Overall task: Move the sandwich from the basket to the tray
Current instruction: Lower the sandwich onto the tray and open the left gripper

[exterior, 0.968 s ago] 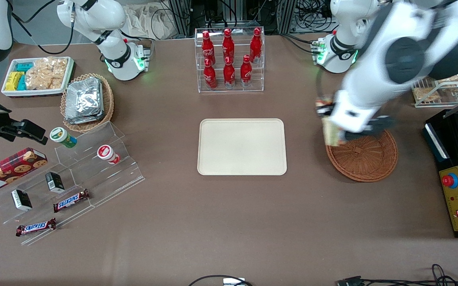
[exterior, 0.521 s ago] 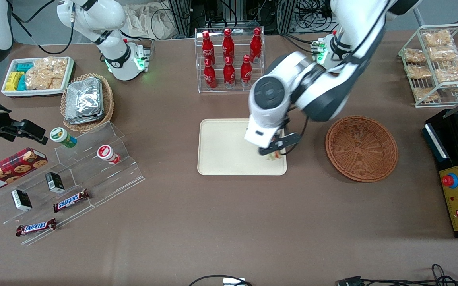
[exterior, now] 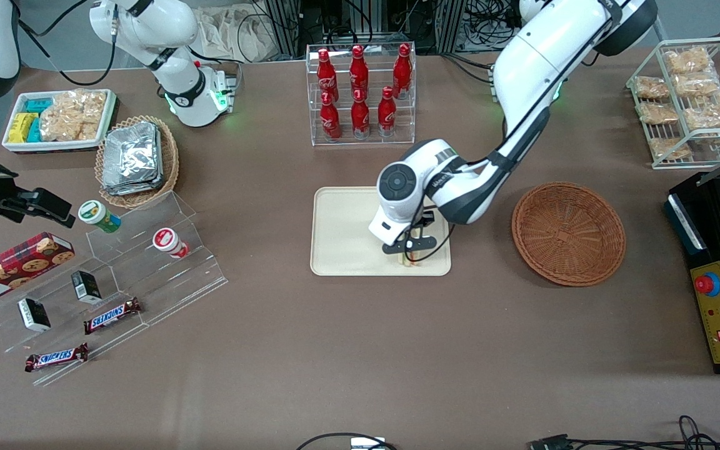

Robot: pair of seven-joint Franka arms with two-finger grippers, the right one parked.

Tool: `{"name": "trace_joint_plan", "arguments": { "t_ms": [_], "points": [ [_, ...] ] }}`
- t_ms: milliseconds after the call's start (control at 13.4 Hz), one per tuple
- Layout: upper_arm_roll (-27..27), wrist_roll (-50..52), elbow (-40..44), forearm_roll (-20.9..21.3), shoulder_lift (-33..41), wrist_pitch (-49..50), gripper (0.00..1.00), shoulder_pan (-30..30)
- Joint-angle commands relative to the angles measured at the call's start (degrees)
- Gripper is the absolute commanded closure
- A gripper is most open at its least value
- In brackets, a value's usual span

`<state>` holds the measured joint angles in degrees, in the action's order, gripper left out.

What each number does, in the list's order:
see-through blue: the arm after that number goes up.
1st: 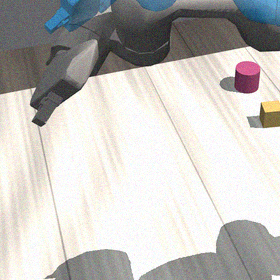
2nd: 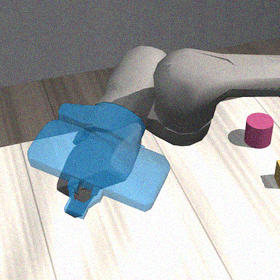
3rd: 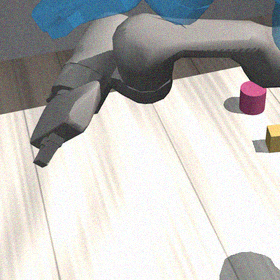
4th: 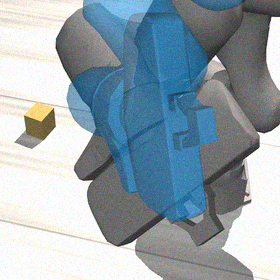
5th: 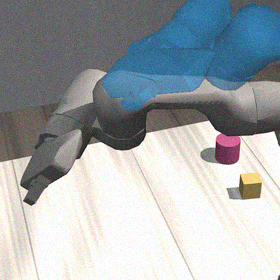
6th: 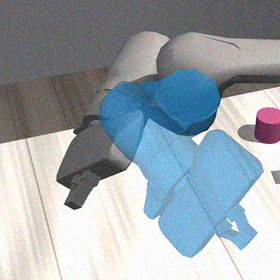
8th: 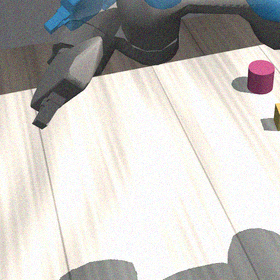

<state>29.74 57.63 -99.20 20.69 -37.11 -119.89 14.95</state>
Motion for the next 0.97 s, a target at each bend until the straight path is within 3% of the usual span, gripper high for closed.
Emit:
{"name": "trace_joint_plan", "arguments": {
  "t_ms": [0,447,521,596,894],
  "points": [
    [0.4,-1.0,-3.1,0.9,2.4,-1.1,0.79,-1.0],
    [0.5,0.2,-8.6,0.0,3.9,-5.6,0.74,-3.5],
    [0.5,0.3,-8.6,-0.1,3.9,-5.5,0.54,-3.6],
    [0.4,0.4,-8.5,-0.7,4.0,-5.5,0.01,-3.6],
    [0.3,0.2,-7.7,-3.6,7.5,-4.1,0.00,-4.1]
  ]
}}
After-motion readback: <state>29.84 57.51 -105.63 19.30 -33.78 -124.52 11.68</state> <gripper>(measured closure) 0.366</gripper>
